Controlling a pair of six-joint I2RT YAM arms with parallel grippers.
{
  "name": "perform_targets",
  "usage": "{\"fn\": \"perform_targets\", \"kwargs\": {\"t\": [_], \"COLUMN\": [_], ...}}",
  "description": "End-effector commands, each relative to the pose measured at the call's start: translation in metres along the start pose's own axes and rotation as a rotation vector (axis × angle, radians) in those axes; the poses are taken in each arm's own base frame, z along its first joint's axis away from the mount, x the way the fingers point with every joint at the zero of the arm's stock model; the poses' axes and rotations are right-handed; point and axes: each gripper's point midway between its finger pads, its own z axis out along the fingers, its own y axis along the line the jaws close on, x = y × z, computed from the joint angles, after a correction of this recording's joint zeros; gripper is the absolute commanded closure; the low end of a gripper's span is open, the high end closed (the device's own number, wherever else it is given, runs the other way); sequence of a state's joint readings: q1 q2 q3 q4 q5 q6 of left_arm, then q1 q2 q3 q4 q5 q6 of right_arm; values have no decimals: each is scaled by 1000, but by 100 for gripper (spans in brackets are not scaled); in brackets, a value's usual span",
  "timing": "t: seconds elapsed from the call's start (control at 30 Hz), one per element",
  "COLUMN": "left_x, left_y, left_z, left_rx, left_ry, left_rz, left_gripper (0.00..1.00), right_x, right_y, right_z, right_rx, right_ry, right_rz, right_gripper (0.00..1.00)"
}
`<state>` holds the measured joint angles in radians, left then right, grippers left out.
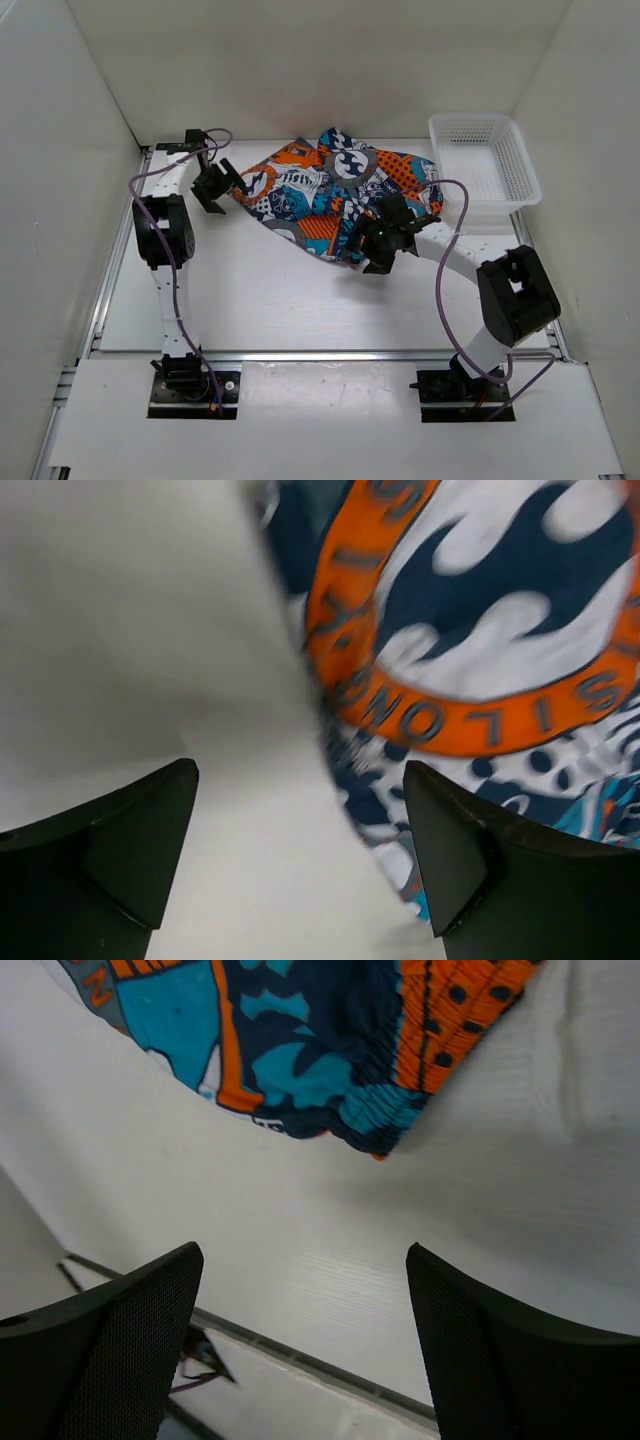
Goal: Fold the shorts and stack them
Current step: Flatten the shorts out
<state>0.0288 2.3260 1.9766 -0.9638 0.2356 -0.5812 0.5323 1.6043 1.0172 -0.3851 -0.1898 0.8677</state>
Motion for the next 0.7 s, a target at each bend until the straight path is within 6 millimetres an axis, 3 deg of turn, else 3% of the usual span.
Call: {"fn": "perform_targets", "kwargs": {"t": [0.0, 0.03, 0.1, 0.13, 0.17, 0.27, 0.3, 0.4, 0.5, 0.53, 0.57, 0.67], "left_x": [-30, -30, -38, -35, -34, -35, -32, -32, -29, -28, -27, -14], "left_y": [-23, -16, -25, -27, -28, -30, -31, -21, -14, -8, -7, 13], "left_z": [-6, 11, 14, 21, 24, 24, 28, 22, 7, 1, -4, -25], "left_rx": [35, 6, 5, 23, 30, 43, 54, 53, 47, 43, 39, 13], "left_ry": [-81, -60, -77, -50, -42, -44, -25, -14, -28, -29, -42, -59], "left_rz": [1, -7, 6, 4, 4, 6, 4, -19, -5, -15, -3, -12], "left_gripper": [4, 7, 12, 24, 46, 83, 90, 90, 90, 90, 90, 90], "right_x": [-3, -4, -6, -7, -11, -16, -20, -22, -31, -31, -33, -47], "right_y": [29, 35, 38, 39, 37, 36, 37, 30, 20, 13, 9, 3], "right_z": [10, 11, 19, 23, 28, 43, 46, 63, 73, 76, 76, 67], "right_rx": [-124, -152, -161, -162, -147, -125, -126, -94, -35, -7, 21, 59], "right_ry": [33, 34, 43, 46, 38, 43, 48, 52, 8, -3, -17, -89], "right_rz": [162, 213, 259, 308, 326, 380, 403, 472, 505, 511, 507, 468], "right_gripper": [14, 14, 15, 15, 15, 16, 18, 23, 40, 49, 69, 100]}}
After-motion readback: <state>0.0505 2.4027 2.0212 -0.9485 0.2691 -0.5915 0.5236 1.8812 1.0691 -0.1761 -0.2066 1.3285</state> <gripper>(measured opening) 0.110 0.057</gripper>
